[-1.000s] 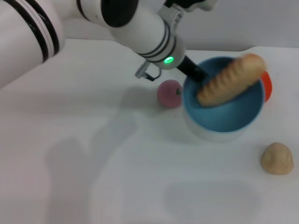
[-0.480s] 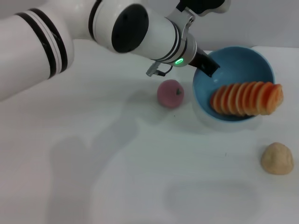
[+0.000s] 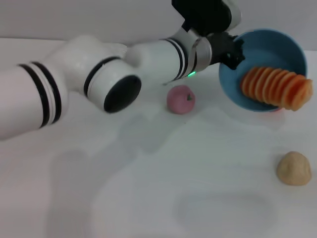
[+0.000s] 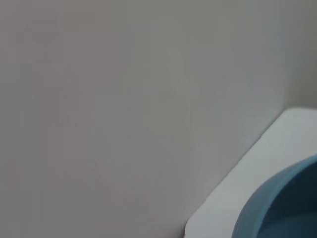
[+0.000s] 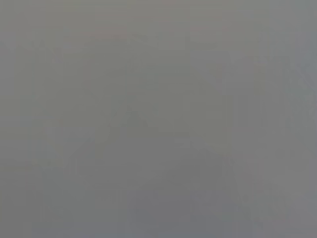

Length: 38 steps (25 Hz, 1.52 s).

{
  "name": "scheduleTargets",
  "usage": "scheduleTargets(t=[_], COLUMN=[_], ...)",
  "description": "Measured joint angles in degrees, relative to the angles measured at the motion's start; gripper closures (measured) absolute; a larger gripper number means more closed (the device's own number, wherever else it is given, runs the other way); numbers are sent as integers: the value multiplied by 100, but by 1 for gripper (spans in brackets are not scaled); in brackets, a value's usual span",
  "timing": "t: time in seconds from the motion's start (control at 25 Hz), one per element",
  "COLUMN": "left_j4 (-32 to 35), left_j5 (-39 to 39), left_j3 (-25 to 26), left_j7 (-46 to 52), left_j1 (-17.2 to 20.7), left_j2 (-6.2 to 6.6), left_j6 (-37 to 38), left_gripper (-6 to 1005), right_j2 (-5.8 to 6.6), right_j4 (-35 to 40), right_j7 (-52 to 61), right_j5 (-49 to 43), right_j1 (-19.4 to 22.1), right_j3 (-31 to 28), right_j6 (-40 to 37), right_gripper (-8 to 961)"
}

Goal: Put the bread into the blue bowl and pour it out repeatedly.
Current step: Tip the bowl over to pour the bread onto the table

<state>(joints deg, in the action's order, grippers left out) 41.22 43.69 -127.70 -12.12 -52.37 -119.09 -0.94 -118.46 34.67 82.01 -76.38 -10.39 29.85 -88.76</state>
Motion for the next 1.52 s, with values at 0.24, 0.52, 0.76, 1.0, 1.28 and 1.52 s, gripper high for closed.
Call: scheduleTargets(t=[0.24, 0.52, 0.76, 1.0, 1.28, 1.52], left_j4=[-335, -600, -825, -862, -927, -865], left_j5=[6, 8, 8, 8, 8, 8], left_j3=[-581, -947, -1157, -1160, -1055, -425], left_j7=[229, 492, 727, 735, 738, 739], left_j1=[162, 406, 567, 576, 579, 491], left_j2=[0, 0, 0, 0, 0, 0], left_j6=[1152, 2228, 2854, 2862, 2853, 2228], left_gripper=[1001, 1001, 1001, 1000, 1001, 1000], right_j2=[6, 7, -9, 8, 5, 9], right_j4=[-49, -55, -63, -234, -233, -197], right_j7=[-12, -15, -18, -19, -19, -19], right_j5=[11, 18, 17, 1, -68, -549], right_j1=[26, 39, 37, -33, -103, -330], right_j3=[-3, -6, -5, 33, 92, 162], right_j6=[24, 25, -7, -28, -32, -47], right_gripper=[413, 413, 412, 412, 413, 413])
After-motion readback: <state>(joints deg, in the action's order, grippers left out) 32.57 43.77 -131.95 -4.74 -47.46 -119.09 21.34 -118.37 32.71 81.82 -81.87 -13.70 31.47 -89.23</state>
